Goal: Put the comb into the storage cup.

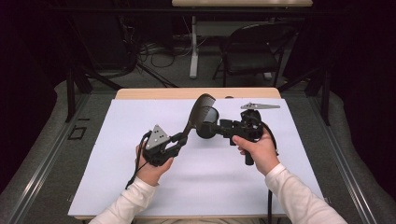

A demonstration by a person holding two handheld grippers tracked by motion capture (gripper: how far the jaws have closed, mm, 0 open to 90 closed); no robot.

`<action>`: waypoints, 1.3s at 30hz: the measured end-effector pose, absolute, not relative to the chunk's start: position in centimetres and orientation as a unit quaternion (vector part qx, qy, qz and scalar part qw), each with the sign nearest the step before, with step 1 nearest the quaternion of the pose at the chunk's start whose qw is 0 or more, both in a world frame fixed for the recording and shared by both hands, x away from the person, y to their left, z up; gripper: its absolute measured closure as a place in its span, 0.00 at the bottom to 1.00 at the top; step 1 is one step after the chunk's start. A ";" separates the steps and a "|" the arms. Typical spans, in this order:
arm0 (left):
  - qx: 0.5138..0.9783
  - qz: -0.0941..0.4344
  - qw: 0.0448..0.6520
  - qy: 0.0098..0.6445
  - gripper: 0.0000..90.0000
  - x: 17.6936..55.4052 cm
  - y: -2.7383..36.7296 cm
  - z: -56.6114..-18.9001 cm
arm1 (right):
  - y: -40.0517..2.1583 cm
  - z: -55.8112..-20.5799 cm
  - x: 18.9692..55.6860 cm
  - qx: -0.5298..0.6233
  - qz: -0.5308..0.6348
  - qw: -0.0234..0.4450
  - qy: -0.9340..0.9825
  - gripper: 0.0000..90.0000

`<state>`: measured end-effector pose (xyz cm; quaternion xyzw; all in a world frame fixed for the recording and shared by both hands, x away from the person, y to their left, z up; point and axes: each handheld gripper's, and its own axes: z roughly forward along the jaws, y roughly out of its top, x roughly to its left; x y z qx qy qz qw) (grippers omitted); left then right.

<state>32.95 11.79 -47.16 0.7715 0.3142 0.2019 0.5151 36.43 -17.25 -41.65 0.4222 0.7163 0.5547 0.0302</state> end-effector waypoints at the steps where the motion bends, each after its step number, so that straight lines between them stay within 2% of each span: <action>1: 0.772 0.203 0.514 0.314 0.81 32.9 11.8 -47.2 | -17.2 -41.6 36.5 0.421 0.556 0.031 0.716 0.45; 39: 0.779 0.213 0.504 0.305 0.81 32.7 11.0 -47.9 | -17.7 -40.0 37.8 0.431 0.563 0.057 0.703 0.44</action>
